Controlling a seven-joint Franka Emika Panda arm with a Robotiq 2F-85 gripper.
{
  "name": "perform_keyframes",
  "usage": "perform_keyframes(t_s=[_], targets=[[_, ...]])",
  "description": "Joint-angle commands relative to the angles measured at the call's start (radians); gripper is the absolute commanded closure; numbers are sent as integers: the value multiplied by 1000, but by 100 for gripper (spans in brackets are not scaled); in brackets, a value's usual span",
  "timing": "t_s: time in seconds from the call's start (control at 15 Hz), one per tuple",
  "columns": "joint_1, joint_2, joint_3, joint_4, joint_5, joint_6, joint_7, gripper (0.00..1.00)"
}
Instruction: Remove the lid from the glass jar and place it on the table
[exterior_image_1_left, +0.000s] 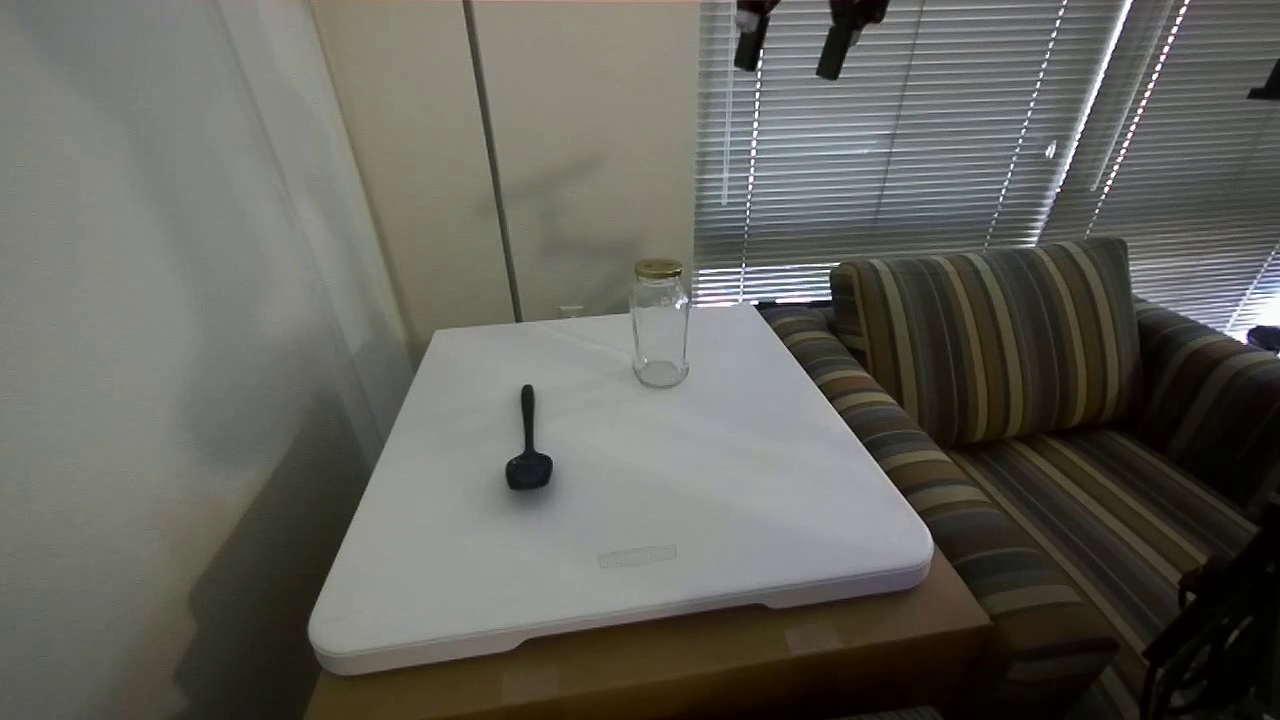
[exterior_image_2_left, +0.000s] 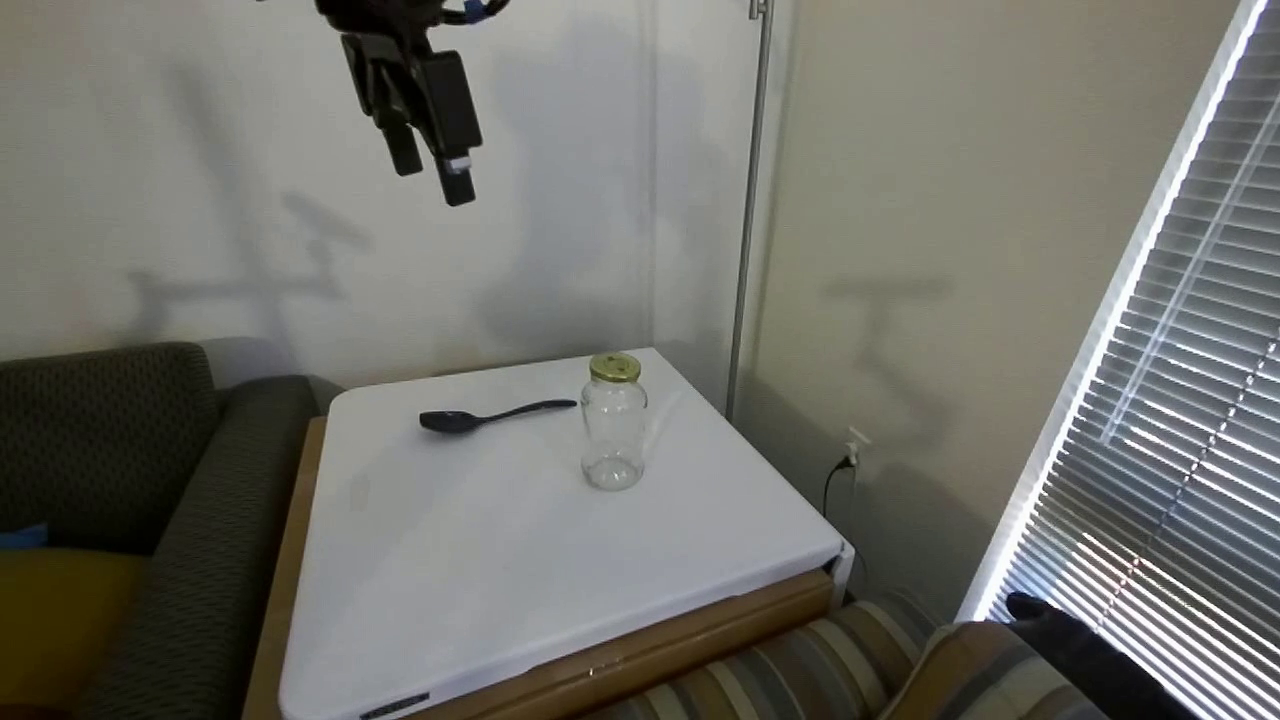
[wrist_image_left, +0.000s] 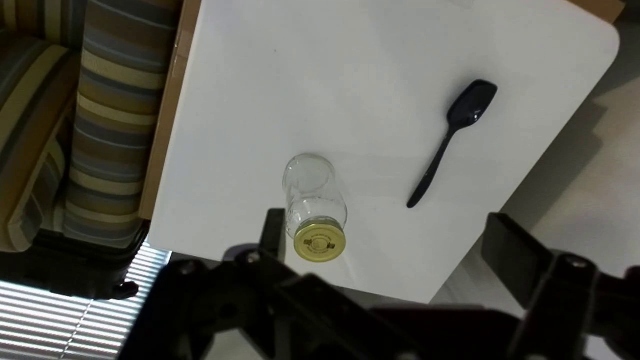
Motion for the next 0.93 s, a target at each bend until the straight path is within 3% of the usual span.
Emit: perform_keyframes(t_s=[0.0, 0.13, 0.53, 0.87], targets=[[7, 56, -8, 48, -11, 4, 5, 0], [9, 110, -10, 83, -12, 7, 5, 0], [10, 95, -11, 83, -19, 5, -2, 0], [1, 231, -24, 221, -30, -13, -32, 0]])
